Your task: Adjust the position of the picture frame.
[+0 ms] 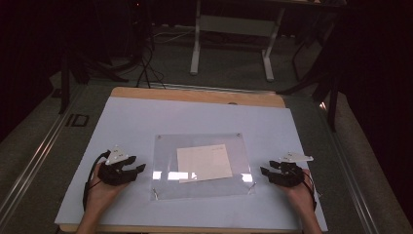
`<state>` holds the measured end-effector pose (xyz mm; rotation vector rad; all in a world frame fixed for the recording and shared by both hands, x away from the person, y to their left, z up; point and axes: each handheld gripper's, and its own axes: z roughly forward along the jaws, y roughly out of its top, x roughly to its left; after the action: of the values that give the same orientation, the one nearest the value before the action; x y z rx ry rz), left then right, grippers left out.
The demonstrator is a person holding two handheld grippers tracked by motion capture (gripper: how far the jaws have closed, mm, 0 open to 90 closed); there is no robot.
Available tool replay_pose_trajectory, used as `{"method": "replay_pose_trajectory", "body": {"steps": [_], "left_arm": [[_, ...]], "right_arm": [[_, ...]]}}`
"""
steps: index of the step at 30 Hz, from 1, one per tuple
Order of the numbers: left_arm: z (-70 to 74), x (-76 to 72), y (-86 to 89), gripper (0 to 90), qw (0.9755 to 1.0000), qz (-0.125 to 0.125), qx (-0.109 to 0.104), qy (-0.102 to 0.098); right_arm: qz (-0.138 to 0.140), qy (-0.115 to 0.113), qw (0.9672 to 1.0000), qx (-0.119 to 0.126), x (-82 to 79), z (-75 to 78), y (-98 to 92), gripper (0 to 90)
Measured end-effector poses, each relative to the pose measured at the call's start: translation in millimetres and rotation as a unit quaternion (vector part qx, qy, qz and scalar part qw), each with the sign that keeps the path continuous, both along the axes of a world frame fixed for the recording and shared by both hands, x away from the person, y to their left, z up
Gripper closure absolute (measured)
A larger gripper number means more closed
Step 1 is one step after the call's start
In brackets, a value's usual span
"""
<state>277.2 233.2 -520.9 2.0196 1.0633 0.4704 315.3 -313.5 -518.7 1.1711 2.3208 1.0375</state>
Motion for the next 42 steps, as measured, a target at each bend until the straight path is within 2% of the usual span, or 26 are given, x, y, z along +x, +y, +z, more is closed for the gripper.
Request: {"method": "replay_pose_trajectory", "body": {"steps": [6,12,23,26,27,30,33,35,39,42], "left_arm": [[-1.6,-6.6,0.0,48.4,0.9998,-0.016,-0.005,0.005],[-2.0,-15.6,-3.3,48.4,0.999,-0.044,-0.001,0.005],[-3.8,-32.6,-4.3,52.5,0.9957,-0.091,0.0,0.012],[-3.2,-37.7,-7.0,52.5,0.9943,-0.106,0.001,0.009],[-3.3,-42.8,-10.1,52.5,0.9928,-0.119,0.01,0.008],[-4.7,-46.3,-12.5,52.7,0.9908,-0.134,0.017,0.013],[-5.8,-47.8,-13.5,53.4,0.9888,-0.148,0.013,0.016],[-5.7,-48.2,-15.8,54.1,0.9867,-0.161,0.009,0.018],[-7.5,-49.6,-22.6,54.9,0.9827,-0.183,0.019,0.021],[-8.3,-49.0,-26.5,56.4,0.9823,-0.185,0.021,0.022]], "right_arm": [[0.025,0.003,0.9997,-0.007,-9.9,-2.6,4.9,51.2],[0.055,0.007,0.9984,-0.009,-23.9,-5.3,10.5,52.7],[0.11,0.01,0.9934,-0.03,-41.6,-7.8,19.5,58.8],[0.118,0.007,0.9924,-0.034,-43.9,-7.6,20.3,61.5],[0.122,0.007,0.9918,-0.037,-45.2,-7.2,20.3,61.6],[0.131,0.01,0.9907,-0.035,-48.7,-7.6,18.6,62.8],[0.137,0.012,0.9897,-0.038,-50.3,-8.0,17.9,64.4],[0.14,0.009,0.9894,-0.036,-51.2,-7.6,17.7,64.5],[0.148,0.007,0.9882,-0.036,-52.1,-6.0,18.2,65.1],[0.159,0.013,0.9864,-0.039,-52.6,-7.4,19.1,64.9]]}}
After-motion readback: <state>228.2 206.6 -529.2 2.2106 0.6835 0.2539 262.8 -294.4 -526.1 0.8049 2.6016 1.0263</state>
